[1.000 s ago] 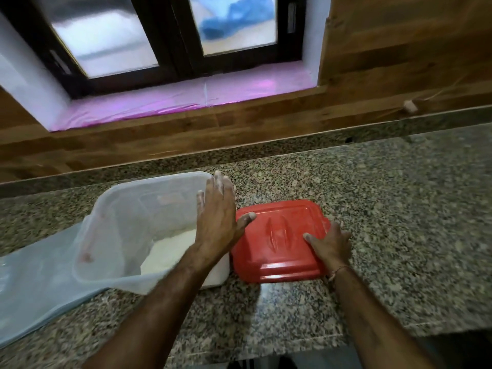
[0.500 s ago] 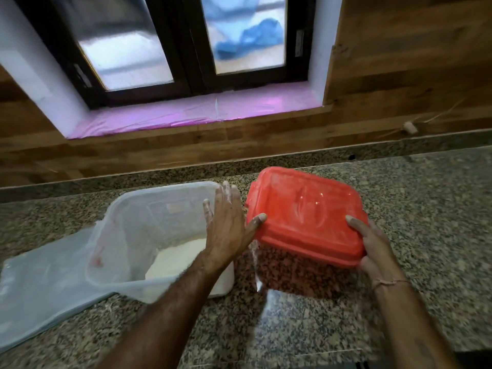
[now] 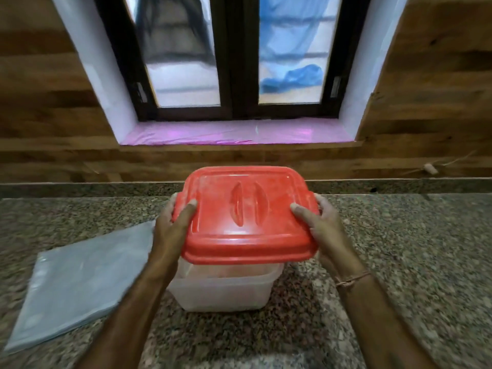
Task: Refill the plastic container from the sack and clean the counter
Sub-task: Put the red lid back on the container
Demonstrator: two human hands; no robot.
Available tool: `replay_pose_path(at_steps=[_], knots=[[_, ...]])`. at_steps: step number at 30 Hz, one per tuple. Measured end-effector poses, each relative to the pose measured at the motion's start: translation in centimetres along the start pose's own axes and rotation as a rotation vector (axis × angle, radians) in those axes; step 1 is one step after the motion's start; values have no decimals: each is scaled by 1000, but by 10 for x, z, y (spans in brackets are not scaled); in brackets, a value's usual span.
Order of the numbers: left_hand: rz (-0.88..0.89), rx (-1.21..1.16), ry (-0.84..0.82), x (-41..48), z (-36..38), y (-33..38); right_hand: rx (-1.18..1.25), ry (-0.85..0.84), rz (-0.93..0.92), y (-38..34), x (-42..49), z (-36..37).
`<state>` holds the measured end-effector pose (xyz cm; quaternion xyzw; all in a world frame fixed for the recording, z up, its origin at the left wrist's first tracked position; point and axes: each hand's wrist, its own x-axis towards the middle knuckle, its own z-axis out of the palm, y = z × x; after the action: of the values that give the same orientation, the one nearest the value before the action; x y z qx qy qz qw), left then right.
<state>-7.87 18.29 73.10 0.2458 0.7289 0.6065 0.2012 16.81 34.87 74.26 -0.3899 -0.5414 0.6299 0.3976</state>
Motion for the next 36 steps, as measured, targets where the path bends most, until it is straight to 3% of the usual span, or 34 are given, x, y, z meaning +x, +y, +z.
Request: replay_pose_path(at_steps=[6, 12, 23, 31, 36], knots=[[-165, 66, 4, 12, -50, -48, -278, 18, -53, 19, -28, 56], [-185, 32, -60, 8, -56, -49, -391, 90, -50, 33, -45, 69], [-216, 50, -140, 10, -59, -54, -911, 98, -30, 54, -42, 77], [-224, 75, -164, 13, -67, -54, -790, 30, 38, 42, -22, 77], [-111, 277, 9, 10, -61, -52, -654, 60, 88, 45, -26, 76]])
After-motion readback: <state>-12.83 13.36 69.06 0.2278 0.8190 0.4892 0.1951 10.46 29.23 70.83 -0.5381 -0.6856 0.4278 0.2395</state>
